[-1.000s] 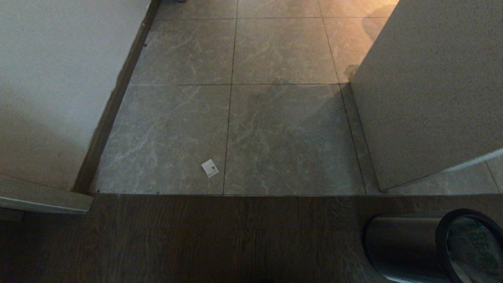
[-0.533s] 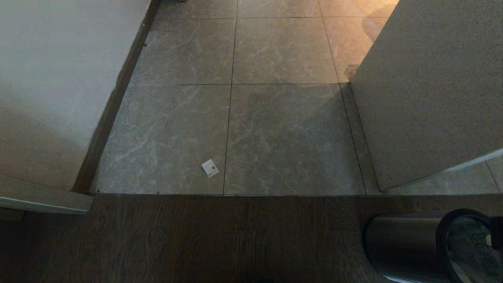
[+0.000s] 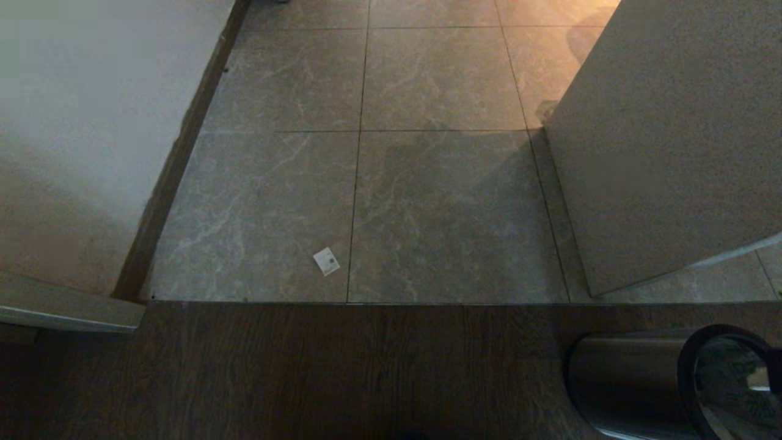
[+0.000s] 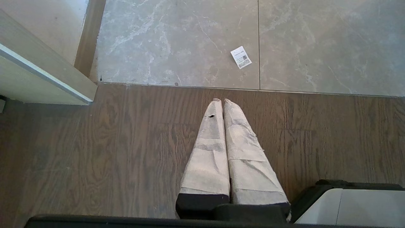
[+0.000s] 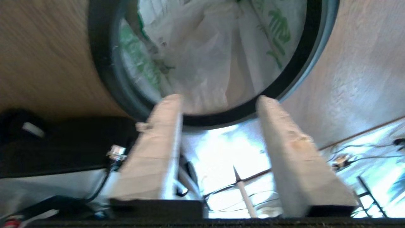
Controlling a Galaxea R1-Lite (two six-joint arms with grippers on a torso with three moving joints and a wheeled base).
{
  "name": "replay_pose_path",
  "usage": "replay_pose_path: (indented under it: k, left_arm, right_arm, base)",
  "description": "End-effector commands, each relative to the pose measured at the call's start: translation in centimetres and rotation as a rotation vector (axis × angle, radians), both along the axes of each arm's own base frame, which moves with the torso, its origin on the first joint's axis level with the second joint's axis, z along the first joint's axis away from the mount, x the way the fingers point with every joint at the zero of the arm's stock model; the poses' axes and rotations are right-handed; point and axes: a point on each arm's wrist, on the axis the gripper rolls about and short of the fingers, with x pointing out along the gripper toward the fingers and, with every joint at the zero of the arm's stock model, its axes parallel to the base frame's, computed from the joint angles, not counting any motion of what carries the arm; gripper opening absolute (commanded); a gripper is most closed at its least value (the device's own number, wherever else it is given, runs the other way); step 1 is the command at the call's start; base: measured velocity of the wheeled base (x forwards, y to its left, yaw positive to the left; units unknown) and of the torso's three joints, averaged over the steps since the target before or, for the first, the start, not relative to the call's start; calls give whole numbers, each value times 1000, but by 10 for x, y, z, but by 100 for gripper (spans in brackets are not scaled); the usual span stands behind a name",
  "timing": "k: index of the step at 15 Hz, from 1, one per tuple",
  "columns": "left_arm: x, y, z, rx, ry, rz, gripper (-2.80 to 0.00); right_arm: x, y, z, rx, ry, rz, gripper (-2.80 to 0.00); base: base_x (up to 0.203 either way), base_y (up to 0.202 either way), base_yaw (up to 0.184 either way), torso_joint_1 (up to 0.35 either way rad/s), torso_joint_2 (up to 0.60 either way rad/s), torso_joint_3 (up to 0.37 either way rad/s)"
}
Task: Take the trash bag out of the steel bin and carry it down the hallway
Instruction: Place the outer trash can on the ground
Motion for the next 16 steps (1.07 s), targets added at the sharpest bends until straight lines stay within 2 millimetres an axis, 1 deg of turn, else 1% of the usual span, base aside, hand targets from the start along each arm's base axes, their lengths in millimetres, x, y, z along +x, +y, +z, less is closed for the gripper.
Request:
replay_pose_path:
  k: [1,2,4,6,8,10,11,13,14,16]
  left_arm:
    - [0,0,0,0,1,0,-280]
    - [0,0,0,0,-1,0,-280]
    - [0,0,0,0,-1,0,-280]
    - [0,0,0,0,-1,0,-280]
    - [0,0,0,0,-1,0,-280]
    - [0,0,0,0,-1,0,-280]
    - [0,0,0,0,-1,0,-280]
    - [0,0,0,0,-1,0,-280]
    - [0,0,0,0,-1,0,-280]
    - [0,0,0,0,-1,0,-280]
  right_arm:
    - [8,-9,-14,10,24,-1,0]
    - [11,-14,-17,15,9,-10,0]
    - [15,-32,-25,42,-61,-30,0]
    - [15,-48,-34,21,-103,-43,0]
    - [14,-53,-37,3,-98,-38,0]
    - [8,-68,-46,-13,-70,-60,0]
    - [8,-71,-48,-19,-72,-65,0]
    - [8,-81,-59,-6,-61,-94,0]
    - [9,-83,-59,-9,-70,-97,0]
    - [15,-96,-73,11,-94,-97,0]
  base:
    - [0,0,0,0,0,0]
    - [0,0,0,0,0,0]
    - [0,0,0,0,0,0]
    - [0,0,0,0,0,0]
    - [0,0,0,0,0,0]
    - [0,0,0,0,0,0]
    - [0,0,0,0,0,0]
    - [0,0,0,0,0,0]
    - [0,0,0,0,0,0]
    - [0,0,0,0,0,0]
